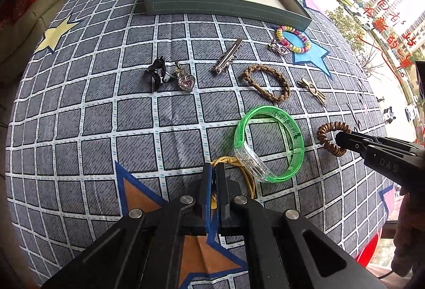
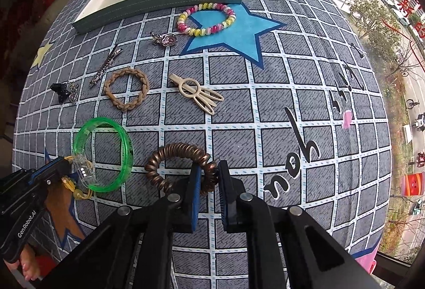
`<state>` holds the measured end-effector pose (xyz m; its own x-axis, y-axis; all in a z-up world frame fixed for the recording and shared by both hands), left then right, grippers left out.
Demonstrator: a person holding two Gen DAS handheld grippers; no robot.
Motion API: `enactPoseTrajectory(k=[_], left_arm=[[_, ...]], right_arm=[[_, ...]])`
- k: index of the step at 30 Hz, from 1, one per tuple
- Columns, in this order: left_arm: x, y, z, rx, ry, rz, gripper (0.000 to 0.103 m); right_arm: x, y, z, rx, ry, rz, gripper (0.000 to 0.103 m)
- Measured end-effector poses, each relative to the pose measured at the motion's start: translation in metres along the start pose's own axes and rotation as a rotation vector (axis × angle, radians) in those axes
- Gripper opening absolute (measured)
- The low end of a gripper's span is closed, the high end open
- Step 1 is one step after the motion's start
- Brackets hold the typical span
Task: Organize jewelry
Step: 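Carry the yellow bracelet and brown hair tie into the white tray with both grippers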
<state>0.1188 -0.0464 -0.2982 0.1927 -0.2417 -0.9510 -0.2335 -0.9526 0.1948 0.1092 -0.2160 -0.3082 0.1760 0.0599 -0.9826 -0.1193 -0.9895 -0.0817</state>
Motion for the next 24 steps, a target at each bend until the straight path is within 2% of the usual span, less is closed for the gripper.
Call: enactPoseTrajectory(k=[6,13,18,20,24], left_arm=[[-0.025,-0.005,0.001,0.004,0.044,0.043,0.015],[-0.048,-0.009,-0.009,-0.008,0.089,0.064,0.015],[-0.063,-0.01,-0.034,-0.025,0.129,0.072,0.015],[-0.069,-0.01,-0.048,-0.027,0.15,0.069,0.015],[-0.079,-0.011,-0.081,-0.043,0.193,0.069,0.015]], right_arm=[[-0.018,0.002,-0.001,0.036,0.02,-0.029,0.014],[-0.047,-0.017,-0.011,0.04,0.062,-0.071,0.014],[-0.05,-0.011,-0.017,0.035,0.088,-0.117,0.014],[-0.042,-0.004,-0.035,0.026,0.101,-0.13,0.014],[-0.052,-0.008,-0.066,0.002,0.124,-0.152,0.014]])
Point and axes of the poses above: each gripper's, at about its wrist camera, not at the fingertips, and x roughly the way its jaws point, y to its right, z to its underside, the point moved 7 cm from there along x, roughly the way its jaws point, and after that the axes turned 4 degrees about -y, right-handed, at the moved point
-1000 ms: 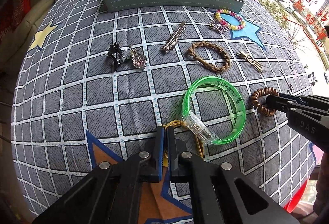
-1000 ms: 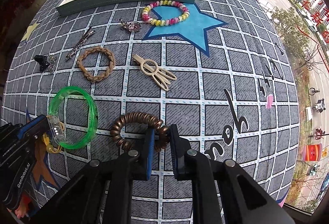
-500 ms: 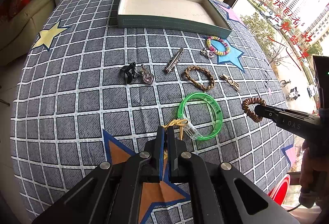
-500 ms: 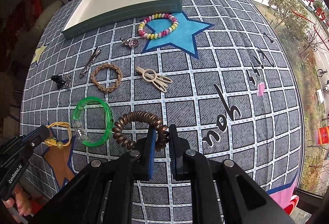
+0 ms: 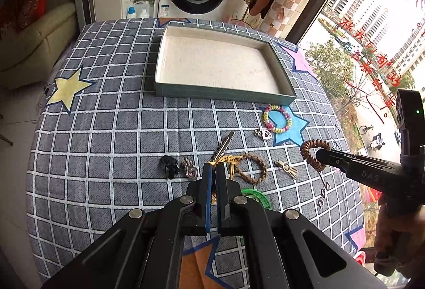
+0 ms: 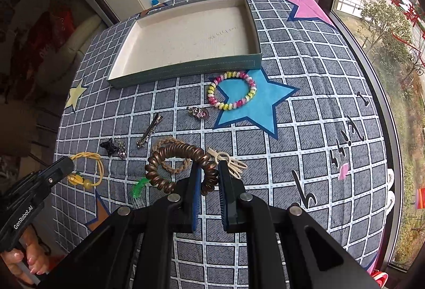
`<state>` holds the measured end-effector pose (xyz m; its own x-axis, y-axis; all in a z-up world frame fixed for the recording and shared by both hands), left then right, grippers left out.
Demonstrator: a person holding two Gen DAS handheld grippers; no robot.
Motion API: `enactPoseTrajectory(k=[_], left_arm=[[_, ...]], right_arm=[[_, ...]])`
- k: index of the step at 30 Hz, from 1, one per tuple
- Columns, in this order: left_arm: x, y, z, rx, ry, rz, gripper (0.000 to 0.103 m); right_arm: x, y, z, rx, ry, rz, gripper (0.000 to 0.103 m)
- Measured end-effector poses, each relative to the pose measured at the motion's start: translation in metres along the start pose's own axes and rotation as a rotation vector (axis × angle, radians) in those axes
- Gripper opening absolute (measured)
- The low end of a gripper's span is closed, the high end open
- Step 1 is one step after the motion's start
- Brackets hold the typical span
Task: Organize jewelry
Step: 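Carry the yellow bracelet and brown hair tie into the white tray with both grippers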
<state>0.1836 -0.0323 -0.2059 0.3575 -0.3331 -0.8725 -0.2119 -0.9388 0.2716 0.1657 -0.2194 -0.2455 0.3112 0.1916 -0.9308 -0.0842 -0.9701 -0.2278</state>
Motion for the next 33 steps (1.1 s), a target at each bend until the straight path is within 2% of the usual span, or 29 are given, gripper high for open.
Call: enactPoseTrajectory(k=[8,13,19,26,33], left_arm=[[0.024,0.0,-0.071,-0.026,0.048,-0.018,0.015],[0.058,-0.006,-0.117,-0.055,0.055,-0.046,0.015],[0.106,-0.013,-0.16,-0.057,0.048,-0.095,0.015],[0.151,-0.016,-0.183,-0.04,0.03,-0.154,0.015],[0.176,-0.019,-0.183,-0.001,0.009,-0.227,0.015]], right_arm=[[0.006,-0.006,-0.08,-0.045,0.026,-0.036,0.014],[0.032,0.005,-0.131,-0.02,0.008,-0.06,0.014],[0.072,0.022,-0.179,-0.012,-0.016,-0.034,0.014],[0.104,0.03,-0.212,-0.02,-0.037,-0.012,0.014],[0.124,0.034,-0.223,-0.027,-0.067,0.004,0.014]])
Point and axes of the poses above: each gripper's, at about its wrist camera, not at the fingertips, and x roughly the way its jaws point, y to its right, z to its underside, the point moved 7 cm from there along x, roughly the way its jaws point, and after that the axes turned 4 degrees about -y, right-handed, at the moved point
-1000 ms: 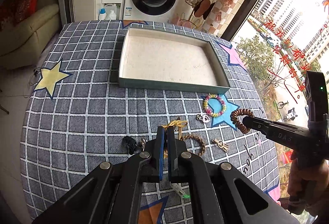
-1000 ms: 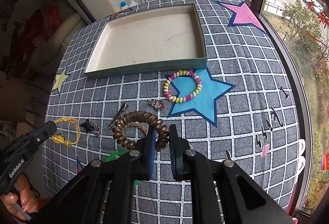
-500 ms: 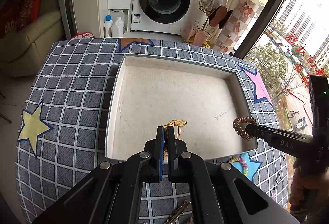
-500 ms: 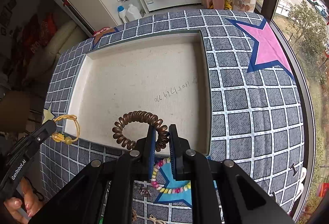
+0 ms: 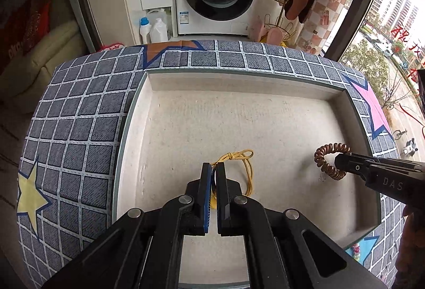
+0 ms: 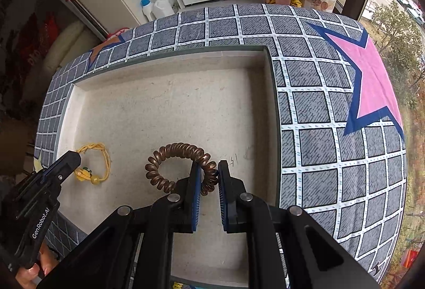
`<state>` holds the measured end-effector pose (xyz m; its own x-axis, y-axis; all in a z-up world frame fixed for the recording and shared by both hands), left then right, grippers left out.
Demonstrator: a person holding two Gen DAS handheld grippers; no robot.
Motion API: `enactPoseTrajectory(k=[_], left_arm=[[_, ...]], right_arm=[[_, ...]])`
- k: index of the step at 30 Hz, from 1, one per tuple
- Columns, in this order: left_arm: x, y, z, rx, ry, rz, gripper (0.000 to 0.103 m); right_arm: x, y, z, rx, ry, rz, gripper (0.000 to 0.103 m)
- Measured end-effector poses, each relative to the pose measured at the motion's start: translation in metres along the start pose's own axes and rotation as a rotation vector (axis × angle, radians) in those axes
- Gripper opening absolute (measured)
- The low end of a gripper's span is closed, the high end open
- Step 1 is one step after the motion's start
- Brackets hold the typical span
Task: Organize jewelry
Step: 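Carry the yellow bracelet and brown hair tie into the white tray with both grippers, then open both grippers to release the bracelet and hair tie in the tray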
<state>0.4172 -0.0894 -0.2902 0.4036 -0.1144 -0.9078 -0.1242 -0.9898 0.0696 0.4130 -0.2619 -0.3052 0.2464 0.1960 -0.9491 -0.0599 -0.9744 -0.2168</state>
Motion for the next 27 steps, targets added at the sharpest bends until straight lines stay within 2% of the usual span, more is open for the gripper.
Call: enactPoseTrajectory(k=[8,11,12,13,19,27], left_arm=[[0.018,-0.002,0.012,0.063,-0.058,-0.094,0.015],[0.014,-0.002,0.013,0.066,-0.061,-0.098,0.015],[0.012,-0.002,0.012,0.068,-0.053,-0.101,0.015],[0.009,-0.002,0.012,0.07,-0.045,-0.102,0.015],[-0.005,-0.001,0.009,0.066,-0.013,-0.091,0.016],[-0.025,0.003,0.012,0.056,0.001,-0.05,0.016]], right_arm=[[0.005,-0.001,0.002,-0.037,0.006,0.032,0.016],[0.005,-0.006,0.002,-0.049,0.003,0.015,0.038],[0.004,-0.007,0.003,-0.049,0.001,0.013,0.051],[0.003,-0.007,0.003,-0.045,0.004,0.007,0.056],[-0.005,-0.003,0.003,0.034,0.006,-0.058,0.059],[-0.039,-0.011,0.004,0.068,0.066,-0.135,0.066]])
Point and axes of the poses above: each gripper's, at about its wrist camera, not at the fingertips, and x roughly the way its jaws point, y to its right, z to its underside, the point moved 7 cm from there along x, roughly the way its jaws point, and after that the axes turned 4 degrees about -y, right-handed, at the moved point
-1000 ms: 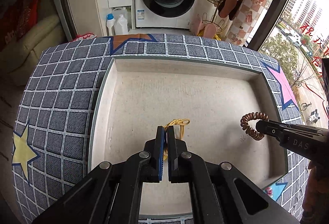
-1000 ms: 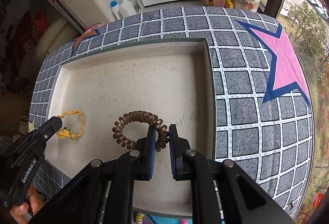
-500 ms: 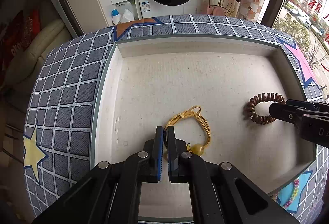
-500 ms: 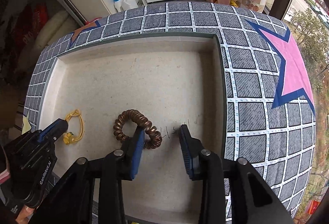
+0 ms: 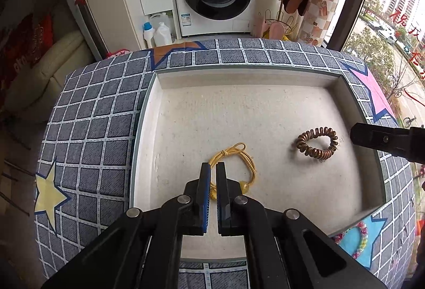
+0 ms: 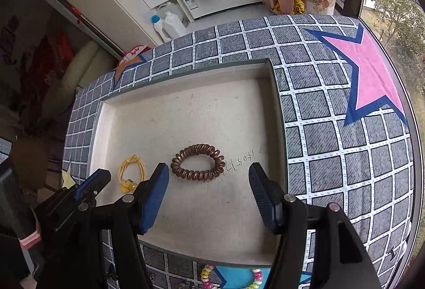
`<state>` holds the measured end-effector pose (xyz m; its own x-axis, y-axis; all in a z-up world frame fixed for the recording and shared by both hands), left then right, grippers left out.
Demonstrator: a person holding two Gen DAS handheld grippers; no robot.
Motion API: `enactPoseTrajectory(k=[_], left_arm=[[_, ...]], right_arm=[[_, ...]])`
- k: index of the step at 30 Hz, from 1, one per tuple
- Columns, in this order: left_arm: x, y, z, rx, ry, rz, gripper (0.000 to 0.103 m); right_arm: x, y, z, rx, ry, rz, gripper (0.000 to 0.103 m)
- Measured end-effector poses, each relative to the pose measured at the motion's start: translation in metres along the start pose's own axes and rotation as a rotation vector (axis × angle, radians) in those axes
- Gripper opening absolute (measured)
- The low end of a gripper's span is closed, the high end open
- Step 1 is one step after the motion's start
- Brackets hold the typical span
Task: Organize jewelry
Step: 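Open both grippers to release the bracelet and hair tie in the tray, then withdraw both grippers from the tray toward the remaining jewelry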
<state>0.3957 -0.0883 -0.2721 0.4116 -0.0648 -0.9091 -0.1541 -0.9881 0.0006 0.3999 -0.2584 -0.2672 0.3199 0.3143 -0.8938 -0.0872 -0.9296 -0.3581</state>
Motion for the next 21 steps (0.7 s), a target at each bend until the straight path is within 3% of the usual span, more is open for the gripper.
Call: enactPoseTrajectory(k=[8,13,15,21], left_arm=[[-0.043,-0.003,0.019,-0.024,0.051,0.024,0.016],[-0.059,-0.013,0.047,-0.051,0.026,0.024,0.016],[-0.065,-0.019,0.062,-0.06,0.019,0.014,0.016],[-0.079,-0.037,0.104,-0.097,-0.015,0.004,0.016]], right_arm=[[-0.036,-0.011,0.028,0.008,0.029,-0.047,0.073],[-0.053,-0.01,0.056,0.014,0.025,-0.055,0.074],[-0.057,-0.01,0.069,0.01,0.014,-0.056,0.081],[-0.063,-0.011,0.111,0.011,-0.024,-0.056,0.081]])
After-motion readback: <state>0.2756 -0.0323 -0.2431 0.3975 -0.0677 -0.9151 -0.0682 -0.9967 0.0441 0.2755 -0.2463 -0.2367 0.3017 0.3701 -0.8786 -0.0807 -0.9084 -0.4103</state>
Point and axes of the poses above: each gripper's, at about its wrist camera, not at the fingertips, and x roughly the way its jaws point, y to its right, z to its underside, the point moved 7 cm from there along x, roughly the way its jaws point, and after that the axes turned 4 degrees about -y, right-handed, at the moved point
